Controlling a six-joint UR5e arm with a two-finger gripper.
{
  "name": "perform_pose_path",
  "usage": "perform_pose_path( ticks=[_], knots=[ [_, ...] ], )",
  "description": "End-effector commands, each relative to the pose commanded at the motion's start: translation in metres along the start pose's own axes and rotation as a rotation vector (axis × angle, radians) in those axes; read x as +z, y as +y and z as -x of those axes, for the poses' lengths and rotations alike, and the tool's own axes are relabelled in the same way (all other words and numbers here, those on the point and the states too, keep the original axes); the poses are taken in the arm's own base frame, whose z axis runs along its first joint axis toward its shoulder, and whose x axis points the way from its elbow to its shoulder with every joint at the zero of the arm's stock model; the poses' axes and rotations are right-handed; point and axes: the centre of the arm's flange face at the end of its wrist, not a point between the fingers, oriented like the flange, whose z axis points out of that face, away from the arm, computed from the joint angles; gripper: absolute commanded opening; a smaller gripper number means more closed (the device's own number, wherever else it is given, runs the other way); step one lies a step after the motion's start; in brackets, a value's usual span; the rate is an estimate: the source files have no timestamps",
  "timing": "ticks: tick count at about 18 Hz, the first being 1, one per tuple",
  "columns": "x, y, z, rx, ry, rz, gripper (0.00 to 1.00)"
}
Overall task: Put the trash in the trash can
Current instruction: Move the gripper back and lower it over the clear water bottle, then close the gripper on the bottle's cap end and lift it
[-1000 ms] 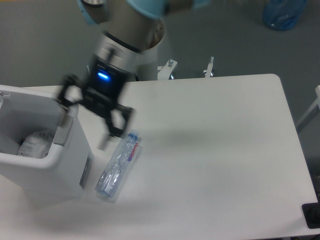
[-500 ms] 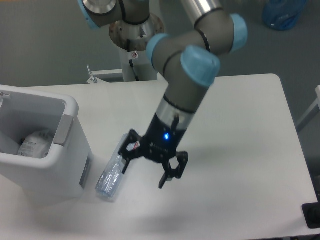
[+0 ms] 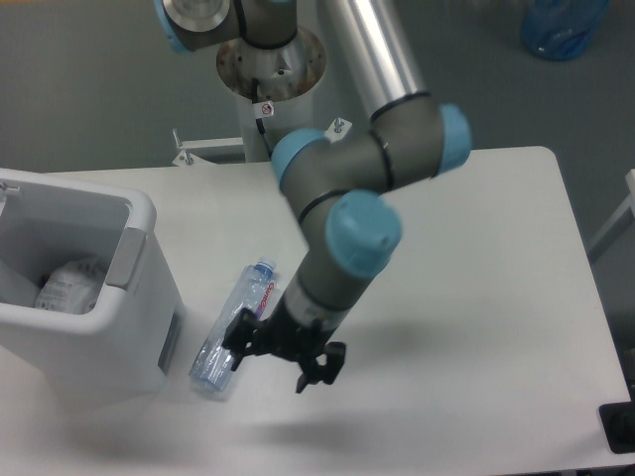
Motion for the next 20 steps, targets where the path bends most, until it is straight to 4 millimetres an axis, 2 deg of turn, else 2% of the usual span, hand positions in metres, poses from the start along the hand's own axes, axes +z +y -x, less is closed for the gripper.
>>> perform_pose_path(
  ticks=[3, 7, 14, 18, 19, 20],
  knots=[
    [0.030, -0.002, -0.016, 0.023, -0.005, 0.072, 1.00],
    [0.056, 0.004, -0.026, 0.021, 0.021, 0.145, 1.00],
    [0.090, 0.005, -0.021, 0.026, -0.012, 0.220, 1.00],
    [0.096, 0.003, -0.018, 0.025, -0.026, 0.231, 1.00],
    [0.095, 0.001, -0.018, 0.027, -0.030, 0.228, 0.98],
    [0.095, 0.000, -0.017, 0.025, -0.030, 0.228, 0.87]
  ],
)
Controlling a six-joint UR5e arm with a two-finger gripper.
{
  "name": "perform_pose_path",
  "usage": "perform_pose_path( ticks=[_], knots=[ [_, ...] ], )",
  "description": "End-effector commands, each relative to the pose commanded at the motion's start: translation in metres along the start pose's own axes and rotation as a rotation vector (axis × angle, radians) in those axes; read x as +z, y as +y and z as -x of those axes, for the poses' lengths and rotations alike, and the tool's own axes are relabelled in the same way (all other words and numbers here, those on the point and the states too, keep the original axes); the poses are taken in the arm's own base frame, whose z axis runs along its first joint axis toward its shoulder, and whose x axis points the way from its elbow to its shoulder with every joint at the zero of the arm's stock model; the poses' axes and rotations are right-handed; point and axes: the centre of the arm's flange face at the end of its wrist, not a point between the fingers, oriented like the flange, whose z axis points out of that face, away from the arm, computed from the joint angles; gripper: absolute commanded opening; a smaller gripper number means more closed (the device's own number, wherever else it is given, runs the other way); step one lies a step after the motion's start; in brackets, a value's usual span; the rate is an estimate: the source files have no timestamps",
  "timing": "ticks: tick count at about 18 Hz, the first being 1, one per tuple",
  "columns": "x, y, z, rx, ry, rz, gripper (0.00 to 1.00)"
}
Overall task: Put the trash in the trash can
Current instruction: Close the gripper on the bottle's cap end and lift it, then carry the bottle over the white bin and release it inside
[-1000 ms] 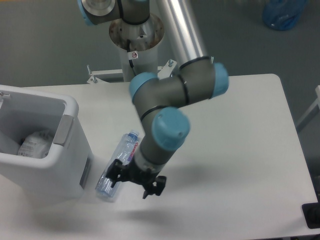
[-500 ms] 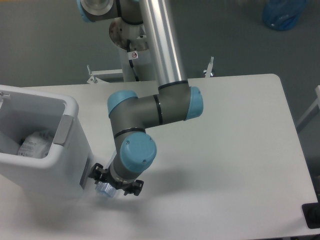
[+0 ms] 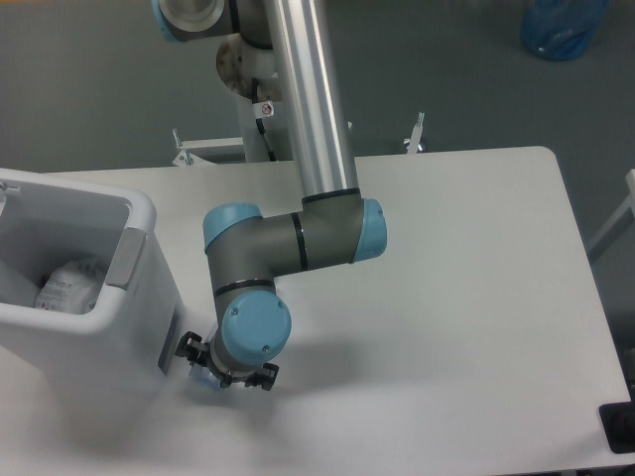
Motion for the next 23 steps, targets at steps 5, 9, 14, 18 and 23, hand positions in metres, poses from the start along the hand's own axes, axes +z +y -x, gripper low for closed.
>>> perform_pose_path(
  ticks=[5, 9, 14, 18, 23],
  knots=[
    [-0.006, -0.004, 0.001, -0.023, -0.005, -0.011, 0.26],
    [-0.014, -0.004, 0.000, -0.041, -0.010, -0.021, 0.13],
    [-0.088, -0.004, 0.006, -0.044, -0.041, -0.142, 0.13],
    [-0.157, 0.007, 0.007, -0.049, -0.010, -0.286, 0.13],
    [-0.255, 0.028, 0.002, -0.032, 0.021, -0.486, 0.13]
  ],
)
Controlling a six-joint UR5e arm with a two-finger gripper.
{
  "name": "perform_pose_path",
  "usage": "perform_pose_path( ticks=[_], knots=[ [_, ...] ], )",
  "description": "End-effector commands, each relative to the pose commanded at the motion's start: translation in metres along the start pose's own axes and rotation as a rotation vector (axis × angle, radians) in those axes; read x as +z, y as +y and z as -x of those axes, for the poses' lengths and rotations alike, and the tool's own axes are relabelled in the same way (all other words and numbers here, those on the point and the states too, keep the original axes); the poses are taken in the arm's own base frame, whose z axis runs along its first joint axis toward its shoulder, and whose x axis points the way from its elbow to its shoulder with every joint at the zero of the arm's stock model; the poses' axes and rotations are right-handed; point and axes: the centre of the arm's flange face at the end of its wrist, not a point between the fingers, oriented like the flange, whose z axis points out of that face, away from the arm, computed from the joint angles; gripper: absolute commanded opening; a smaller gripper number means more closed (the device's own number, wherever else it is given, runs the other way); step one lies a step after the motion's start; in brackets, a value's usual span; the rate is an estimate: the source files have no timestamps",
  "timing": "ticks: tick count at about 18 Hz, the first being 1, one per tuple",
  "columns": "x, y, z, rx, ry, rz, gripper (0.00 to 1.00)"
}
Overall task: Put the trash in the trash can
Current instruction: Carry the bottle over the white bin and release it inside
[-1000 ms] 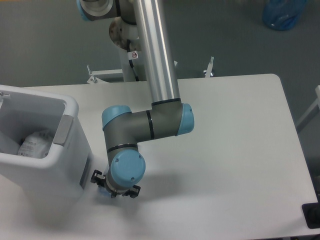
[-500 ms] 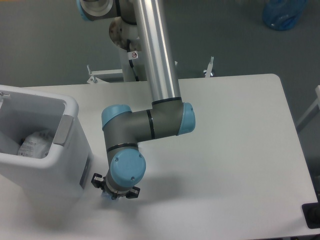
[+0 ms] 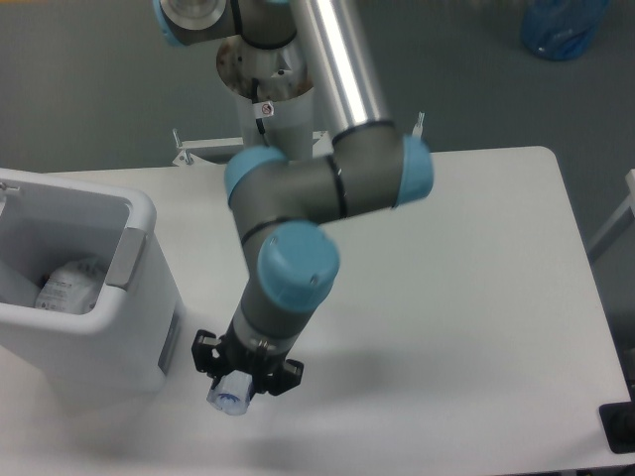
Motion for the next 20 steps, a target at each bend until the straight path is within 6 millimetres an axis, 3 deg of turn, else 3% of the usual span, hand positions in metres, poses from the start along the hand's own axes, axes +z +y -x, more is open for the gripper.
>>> perform_pose_path(
  ticks=[3, 8, 16, 20],
  knots=[
    [-0.066, -0.013, -0.017, 0.040, 0.040, -0.176, 0.13],
    [-0.129, -0.028, -0.050, 0.114, 0.054, -0.411, 0.13],
    [-0.183, -0.033, -0.110, 0.206, 0.225, -0.557, 0.13],
    [-0.175, -0.035, -0.147, 0.255, 0.350, -0.564, 0.13]
  ],
)
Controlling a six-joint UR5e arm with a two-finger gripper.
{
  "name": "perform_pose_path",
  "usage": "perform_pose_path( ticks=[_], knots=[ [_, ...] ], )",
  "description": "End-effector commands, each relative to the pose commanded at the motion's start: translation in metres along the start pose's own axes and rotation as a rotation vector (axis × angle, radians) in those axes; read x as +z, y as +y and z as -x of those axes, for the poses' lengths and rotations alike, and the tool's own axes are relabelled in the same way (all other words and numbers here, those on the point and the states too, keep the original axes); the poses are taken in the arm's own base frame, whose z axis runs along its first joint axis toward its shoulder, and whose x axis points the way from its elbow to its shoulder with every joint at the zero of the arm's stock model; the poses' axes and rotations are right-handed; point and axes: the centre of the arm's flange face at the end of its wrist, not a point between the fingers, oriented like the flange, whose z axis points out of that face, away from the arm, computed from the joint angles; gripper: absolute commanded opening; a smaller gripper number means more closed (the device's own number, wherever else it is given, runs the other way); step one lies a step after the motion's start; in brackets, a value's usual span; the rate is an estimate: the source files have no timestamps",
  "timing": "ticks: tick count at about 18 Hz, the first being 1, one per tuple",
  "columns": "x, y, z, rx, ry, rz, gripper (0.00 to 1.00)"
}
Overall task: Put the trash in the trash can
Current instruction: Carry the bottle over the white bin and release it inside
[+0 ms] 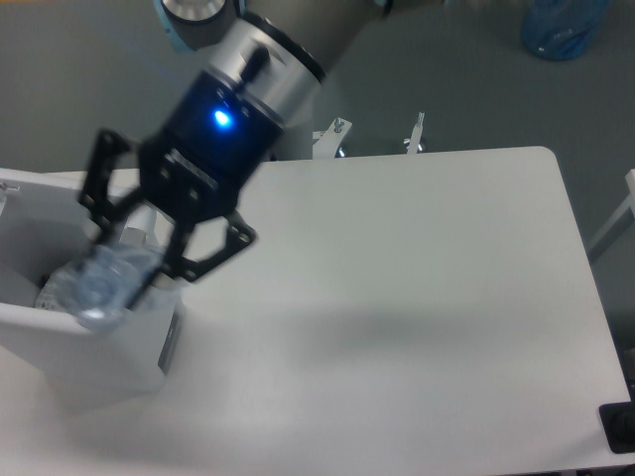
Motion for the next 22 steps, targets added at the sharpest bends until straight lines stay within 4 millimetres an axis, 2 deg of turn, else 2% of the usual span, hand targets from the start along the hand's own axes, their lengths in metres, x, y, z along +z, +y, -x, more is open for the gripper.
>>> perform_pose_path(
  ticks=[5, 7, 8, 9, 10, 12, 13, 17, 19, 22],
  knots=[
    [0.049, 0.025, -0.030, -0.006, 0.082, 0.057, 0.15],
    [0.056, 0.037, -0.039, -0.014, 0.094, 0.074, 0.17],
    [0.057, 0.042, -0.042, -0.012, 0.098, 0.079, 0.22],
    [0.060, 0.048, -0.043, -0.010, 0.103, 0.086, 0.30],
    [0.062, 0.054, -0.046, 0.008, 0.110, 0.090, 0.49],
    [0.066, 0.067, -0.046, 0.056, 0.119, 0.103, 0.94],
    [0.067, 0.072, -0.046, 0.067, 0.123, 0.107, 1.00],
    [0.066, 0.074, -0.046, 0.069, 0.119, 0.109, 1.00],
    [0.064, 0.075, -0.039, 0.063, 0.112, 0.108, 1.00],
    [0.037, 0.075, -0.008, 0.034, 0.056, 0.087, 1.00]
  ],
)
